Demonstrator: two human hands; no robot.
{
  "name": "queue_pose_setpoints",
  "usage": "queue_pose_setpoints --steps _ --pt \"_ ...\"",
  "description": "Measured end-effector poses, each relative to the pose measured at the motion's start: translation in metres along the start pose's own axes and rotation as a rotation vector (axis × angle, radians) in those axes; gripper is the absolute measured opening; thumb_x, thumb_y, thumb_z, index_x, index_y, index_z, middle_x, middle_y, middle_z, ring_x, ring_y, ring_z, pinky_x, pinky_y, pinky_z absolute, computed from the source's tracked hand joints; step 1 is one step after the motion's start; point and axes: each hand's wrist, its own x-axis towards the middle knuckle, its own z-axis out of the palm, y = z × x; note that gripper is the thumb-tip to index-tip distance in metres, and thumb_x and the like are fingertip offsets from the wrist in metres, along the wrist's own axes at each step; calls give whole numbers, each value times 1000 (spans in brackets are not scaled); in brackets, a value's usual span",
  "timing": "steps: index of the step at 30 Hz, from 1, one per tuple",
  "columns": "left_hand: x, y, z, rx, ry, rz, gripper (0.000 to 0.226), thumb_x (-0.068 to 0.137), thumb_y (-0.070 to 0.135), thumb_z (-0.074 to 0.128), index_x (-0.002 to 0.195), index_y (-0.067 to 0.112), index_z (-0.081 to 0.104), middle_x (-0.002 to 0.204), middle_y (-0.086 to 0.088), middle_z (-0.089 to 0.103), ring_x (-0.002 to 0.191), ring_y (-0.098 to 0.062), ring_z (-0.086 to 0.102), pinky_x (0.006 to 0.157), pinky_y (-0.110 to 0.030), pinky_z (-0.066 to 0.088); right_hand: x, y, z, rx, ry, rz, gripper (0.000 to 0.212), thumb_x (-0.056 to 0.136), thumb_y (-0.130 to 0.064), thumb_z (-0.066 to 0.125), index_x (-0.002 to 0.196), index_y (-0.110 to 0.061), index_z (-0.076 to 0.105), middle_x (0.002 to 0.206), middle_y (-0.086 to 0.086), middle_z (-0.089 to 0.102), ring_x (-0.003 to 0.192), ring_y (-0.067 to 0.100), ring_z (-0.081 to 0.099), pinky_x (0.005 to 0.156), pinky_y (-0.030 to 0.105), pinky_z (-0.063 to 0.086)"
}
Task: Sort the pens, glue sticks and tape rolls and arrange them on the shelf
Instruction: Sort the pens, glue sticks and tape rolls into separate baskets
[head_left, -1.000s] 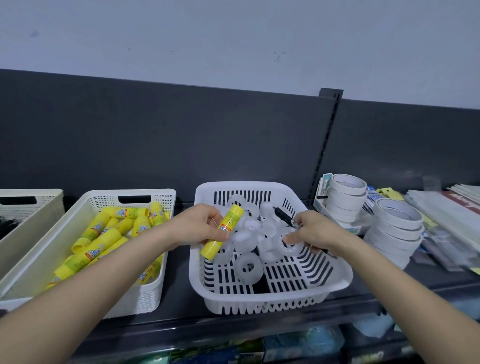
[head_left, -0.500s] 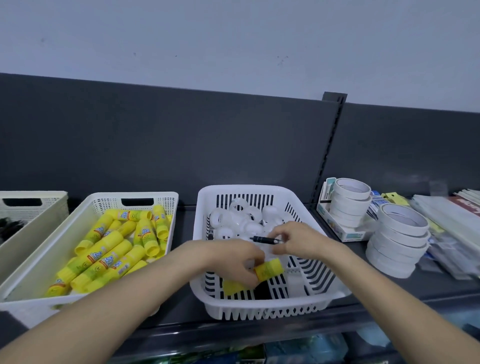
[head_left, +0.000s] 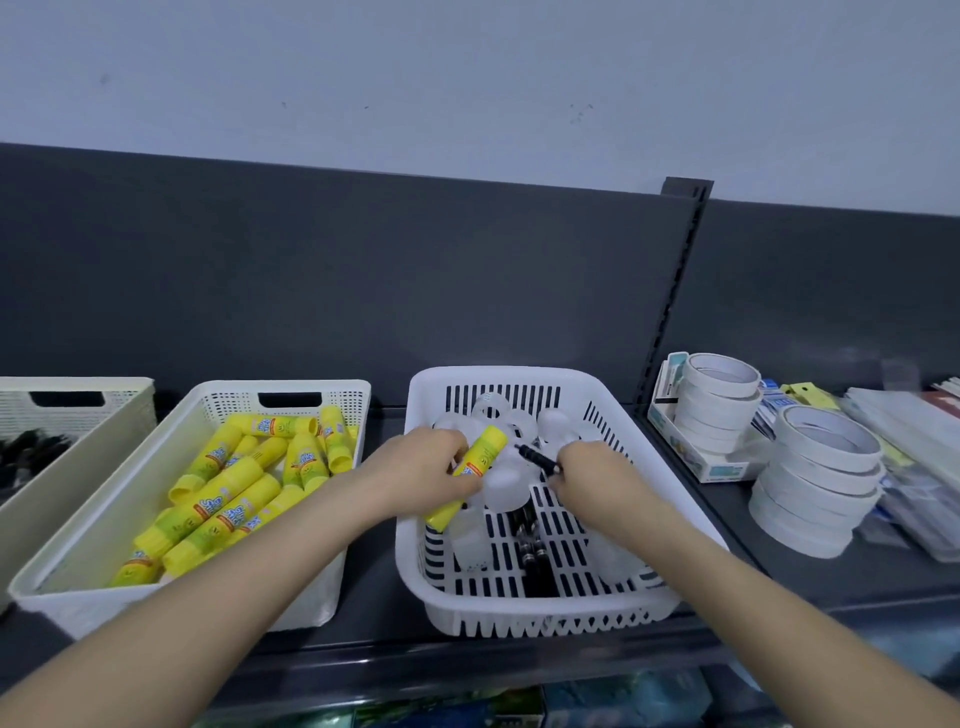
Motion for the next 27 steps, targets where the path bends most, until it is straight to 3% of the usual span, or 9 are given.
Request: queue_pose_setpoints --steps 4,9,11,15,18,24,27 --pt "-2 0 4 -96 89 -47 28 86 37 55 68 20 42 67 4 48 71 -22 49 54 -26 31 -12 -30 20 -81 -246 -109 27 85 -23 57 64 -13 42 66 0 42 72 19 49 53 25 38" --pt "-4 -2 2 -248 101 -58 36 85 32 60 59 24 35 59 7 41 55 -11 39 51 -24 28 -7 -27 20 -90 -342 -82 31 86 -7 50 59 -12 35 64 1 37 60 16 41 47 20 29" --pt "-6 -4 -1 -322 124 -42 36 85 30 61 59 26 37 57 8 39 52 -6 36 49 -21 27 -6 -21 9 113 -323 -11 27 89 -4 44 65 -12 37 66 1 40 54 11 39 47 18 33" --pt "-7 -10 -11 -562 229 -25 24 84 24 64 63 21 54 48 9 40 41 -4 37 48 -20 27 -12 -3 -29 744 -297 68 12 88 1 48 78 -5 47 64 6 53 47 10 48 45 20 41" --pt "-6 -13 -19 -718 257 -65 18 83 23 67 84 5 66 46 8 44 44 -8 38 52 -24 31 -16 1 -48 1044 -269 5 18 89 2 50 73 -6 47 61 9 52 47 12 50 44 21 43" --pt "-33 -27 -37 -756 303 -146 23 79 22 72 83 1 64 44 8 43 46 -12 38 47 -21 33 -18 -34 -56 1226 -356 -140 21 93 0 47 74 -8 44 65 8 53 47 11 49 42 20 42" --pt "-60 -48 -54 -722 395 -215 24 78 24 72 83 2 65 60 -5 50 54 -16 39 51 -24 31 -15 -65 -56 1196 -421 -250 13 92 0 47 82 -7 48 71 8 53 47 11 49 42 20 41"
